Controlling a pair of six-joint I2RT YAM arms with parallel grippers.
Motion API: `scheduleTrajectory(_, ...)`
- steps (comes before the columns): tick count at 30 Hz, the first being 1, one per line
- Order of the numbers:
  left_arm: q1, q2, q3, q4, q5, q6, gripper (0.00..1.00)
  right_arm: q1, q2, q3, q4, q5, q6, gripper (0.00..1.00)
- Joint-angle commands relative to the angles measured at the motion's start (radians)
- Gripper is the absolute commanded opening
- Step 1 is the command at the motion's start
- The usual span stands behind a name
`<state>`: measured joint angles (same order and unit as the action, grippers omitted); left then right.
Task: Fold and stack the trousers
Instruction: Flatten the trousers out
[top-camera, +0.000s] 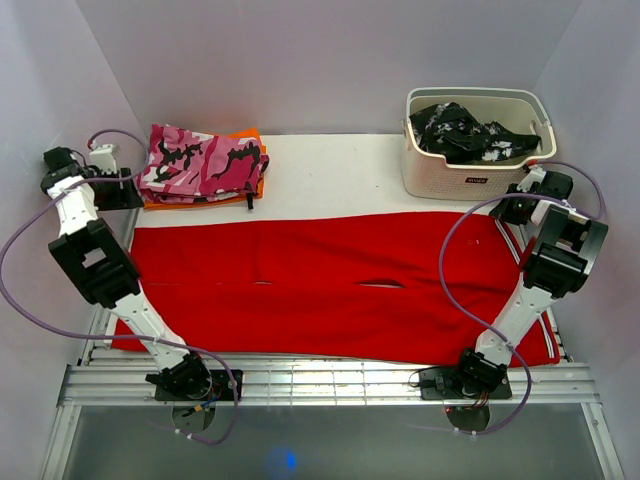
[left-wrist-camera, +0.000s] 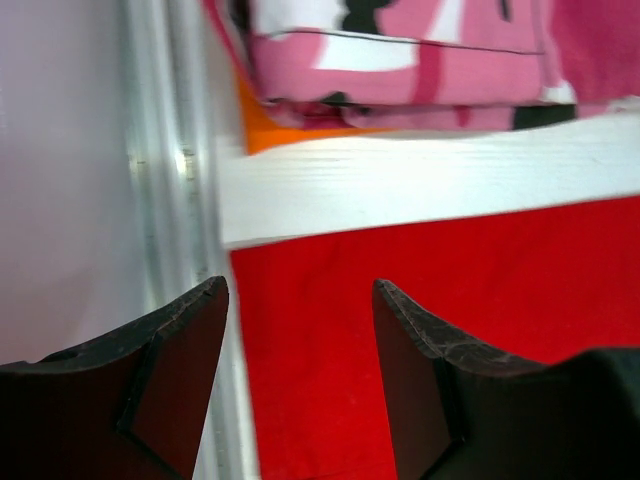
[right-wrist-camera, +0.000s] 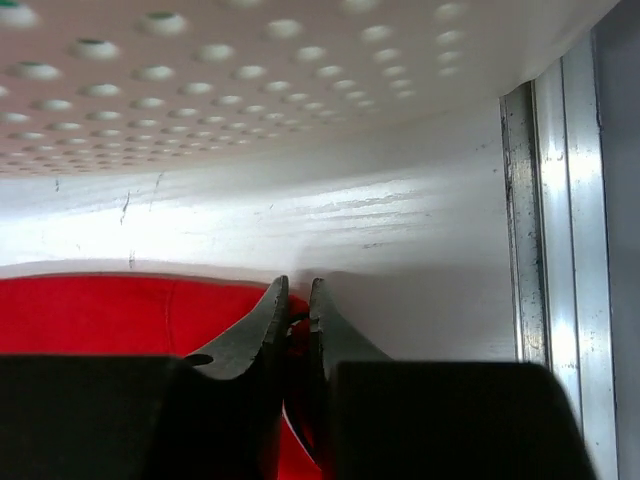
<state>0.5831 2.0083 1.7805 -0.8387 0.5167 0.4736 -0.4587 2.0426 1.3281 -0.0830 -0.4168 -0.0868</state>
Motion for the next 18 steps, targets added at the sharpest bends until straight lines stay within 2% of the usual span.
scheduleTrajectory(1, 0.037, 0.038, 0.092, -0.008, -0.017, -0.007, 0.7, -0.006, -0.1, 0.011, -0.052, -0.079, -0.001, 0.08)
scheduleTrajectory(9, 0.084, 0.193, 0.299, -0.034, -0.061, 0.052, 0.73, -0.012, -0.285, -0.079, -0.05, -0.151, -0.053, 0.08)
scheduleTrajectory(12, 0.083, 0.273, 0.406, -0.1, -0.003, 0.14, 0.72, -0.011, -0.312, -0.078, -0.081, -0.172, -0.092, 0.08)
scheduleTrajectory(16, 0.081, 0.325, 0.459, -0.135, 0.089, 0.249, 0.7, -0.012, -0.308, -0.041, -0.147, -0.2, -0.157, 0.08)
scheduleTrajectory(17, 0.081, 0.334, 0.462, -0.158, 0.164, 0.282, 0.69, -0.012, -0.305, -0.032, -0.162, -0.204, -0.169, 0.08)
scheduleTrajectory(18, 0.08, 0.339, 0.462, -0.224, 0.202, 0.378, 0.69, -0.011, -0.3, -0.021, -0.178, -0.211, -0.178, 0.08)
